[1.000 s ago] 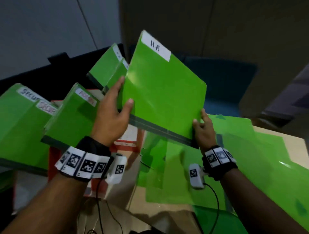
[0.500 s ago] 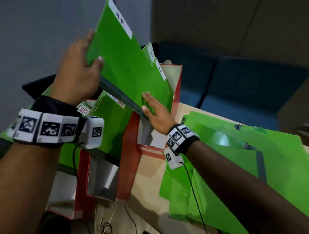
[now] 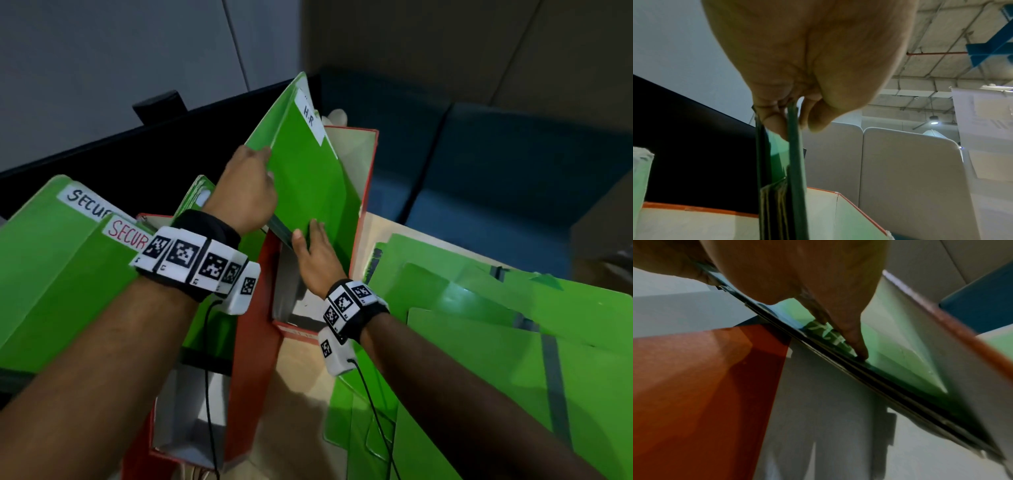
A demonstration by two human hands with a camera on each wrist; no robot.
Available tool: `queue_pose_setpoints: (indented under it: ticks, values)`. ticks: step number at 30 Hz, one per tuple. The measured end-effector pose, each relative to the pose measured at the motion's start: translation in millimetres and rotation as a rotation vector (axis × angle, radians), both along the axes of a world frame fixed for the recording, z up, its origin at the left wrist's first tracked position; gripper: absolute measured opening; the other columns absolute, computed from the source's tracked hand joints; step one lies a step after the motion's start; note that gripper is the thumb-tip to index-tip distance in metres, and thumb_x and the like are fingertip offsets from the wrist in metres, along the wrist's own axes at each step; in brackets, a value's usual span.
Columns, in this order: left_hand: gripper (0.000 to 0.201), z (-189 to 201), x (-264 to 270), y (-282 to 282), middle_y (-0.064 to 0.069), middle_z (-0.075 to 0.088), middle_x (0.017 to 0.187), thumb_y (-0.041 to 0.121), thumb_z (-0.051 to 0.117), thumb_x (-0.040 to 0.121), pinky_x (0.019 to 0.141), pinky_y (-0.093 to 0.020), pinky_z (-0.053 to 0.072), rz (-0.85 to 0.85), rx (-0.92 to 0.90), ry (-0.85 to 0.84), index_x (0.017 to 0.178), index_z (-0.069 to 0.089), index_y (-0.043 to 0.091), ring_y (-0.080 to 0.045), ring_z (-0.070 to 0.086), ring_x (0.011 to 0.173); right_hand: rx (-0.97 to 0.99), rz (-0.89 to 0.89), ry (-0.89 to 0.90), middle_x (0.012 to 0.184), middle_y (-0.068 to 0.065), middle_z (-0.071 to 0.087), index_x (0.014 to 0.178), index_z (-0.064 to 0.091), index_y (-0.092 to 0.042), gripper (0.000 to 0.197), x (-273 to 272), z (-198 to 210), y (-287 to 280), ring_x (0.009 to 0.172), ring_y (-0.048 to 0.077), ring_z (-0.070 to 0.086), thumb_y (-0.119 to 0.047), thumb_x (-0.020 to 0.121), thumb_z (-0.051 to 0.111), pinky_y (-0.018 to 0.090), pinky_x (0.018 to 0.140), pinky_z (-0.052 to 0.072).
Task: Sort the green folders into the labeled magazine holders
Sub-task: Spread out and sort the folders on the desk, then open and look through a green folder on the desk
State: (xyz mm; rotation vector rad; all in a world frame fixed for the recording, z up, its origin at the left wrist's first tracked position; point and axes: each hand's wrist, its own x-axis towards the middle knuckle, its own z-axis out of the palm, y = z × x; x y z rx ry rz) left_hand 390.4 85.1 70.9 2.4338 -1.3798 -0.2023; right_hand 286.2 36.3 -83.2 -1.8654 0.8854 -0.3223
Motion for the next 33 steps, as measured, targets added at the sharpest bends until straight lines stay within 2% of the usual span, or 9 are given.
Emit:
queue_pose_setpoints:
  ticks: [3, 7, 10, 13, 15, 21, 26, 29, 33]
  values:
    - [0.05, -9.4, 0.1, -1.7, -0.023, 0.029, 0.145, 0.01, 0.04, 0.101, 0.111, -0.039, 0.022, -0.015, 0.089, -0.015, 0.148, 0.027, -0.001, -0.035, 0.026, 0.136, 0.03, -0.051, 0.038, 0.16, 0.013, 0.0, 0.152, 0.005, -0.004, 0.074, 8.5, -7.8, -3.6, 0.148, 0.019, -0.003, -0.053, 0.1, 0.024, 0.033, 0.12, 0.003]
    - [0.042, -17.0, -1.6, -0.7, -0.02, 0.028, 0.139, -0.003, 0.045, 0.089, 0.105, -0.036, 0.027, 0.014, 0.029, -0.112, 0.131, 0.047, -0.004, -0.035, 0.028, 0.128, 0.041, -0.092, 0.046, 0.16, 0.014, 0.0, 0.152, 0.005, -0.003, 0.076, 11.5, -15.3, -8.1, 0.148, 0.021, -0.001, -0.054, 0.099, 0.027, 0.031, 0.119, 0.004]
    - [0.039, -23.3, -9.1, -0.9, -0.02, 0.033, 0.136, -0.005, 0.046, 0.088, 0.105, -0.036, 0.03, -0.018, 0.07, -0.103, 0.127, 0.052, -0.005, -0.033, 0.03, 0.127, -0.062, -0.176, -0.086, 0.159, 0.014, 0.016, 0.149, 0.022, -0.004, 0.062, 10.5, -16.8, -11.3, 0.147, 0.022, 0.013, -0.038, 0.101, 0.04, 0.024, 0.116, 0.009]
    - [0.037, -28.3, -14.8, -1.0, -0.019, 0.034, 0.136, -0.002, 0.047, 0.089, 0.104, -0.04, 0.034, -0.015, 0.125, -0.109, 0.126, 0.052, -0.004, -0.031, 0.03, 0.127, -0.167, -0.17, -0.2, 0.147, 0.012, 0.037, 0.142, 0.039, -0.005, 0.048, 9.0, -12.1, -13.8, 0.136, 0.022, 0.034, -0.027, 0.099, 0.048, 0.027, 0.115, 0.022]
    - [0.036, -28.8, -17.2, -1.2, -0.019, 0.036, 0.134, 0.001, 0.049, 0.088, 0.104, -0.042, 0.035, -0.01, 0.155, -0.132, 0.124, 0.053, -0.004, -0.032, 0.031, 0.126, -0.128, -0.088, -0.169, 0.152, 0.009, 0.032, 0.146, 0.033, -0.009, 0.053, 5.8, -7.4, -14.3, 0.14, 0.018, 0.028, -0.034, 0.1, 0.045, 0.02, 0.112, 0.016]
    - [0.048, -22.1, -28.6, 1.7, -0.023, 0.041, 0.136, 0.017, 0.052, 0.092, 0.103, -0.048, 0.034, -0.029, 0.255, -0.237, 0.136, 0.043, -0.002, -0.037, 0.033, 0.127, -0.086, 0.083, -0.061, 0.16, 0.006, 0.01, 0.152, 0.016, -0.012, 0.062, -10.3, 7.3, -15.3, 0.147, 0.015, 0.008, -0.036, 0.102, 0.041, 0.022, 0.115, 0.005]
    - [0.05, -20.2, -68.9, -1.3, -0.014, 0.028, 0.153, 0.017, 0.046, 0.096, 0.109, -0.049, 0.026, -0.109, 0.047, -0.233, 0.145, 0.037, 0.008, -0.032, 0.023, 0.137, -0.155, 0.044, -0.174, 0.152, 0.006, 0.034, 0.149, 0.03, -0.016, 0.055, -72.5, 25.5, -14.0, 0.14, 0.014, 0.031, -0.03, 0.1, 0.049, 0.019, 0.112, 0.022]
    - [0.05, -33.2, -100.3, -5.7, -0.011, 0.028, 0.154, 0.012, 0.046, 0.095, 0.112, -0.044, 0.024, -0.211, -0.033, -0.159, 0.144, 0.04, 0.011, -0.029, 0.023, 0.137, -0.228, -0.004, -0.2, 0.143, 0.004, 0.045, 0.142, 0.043, -0.007, 0.047, -121.2, 16.4, -19.4, 0.131, 0.008, 0.041, -0.017, 0.097, 0.054, 0.012, 0.106, 0.029]
    - [0.046, -70.7, -155.1, -12.7, -0.013, 0.031, 0.154, 0.009, 0.048, 0.094, 0.113, -0.038, 0.026, -0.375, 0.0, -0.053, 0.14, 0.046, 0.008, -0.031, 0.032, 0.133, -0.295, -0.069, 0.055, 0.137, 0.007, 0.055, 0.137, 0.05, -0.011, 0.041, -207.6, -3.8, -29.9, 0.128, 0.021, 0.05, -0.021, 0.097, 0.054, 0.03, 0.108, 0.035]
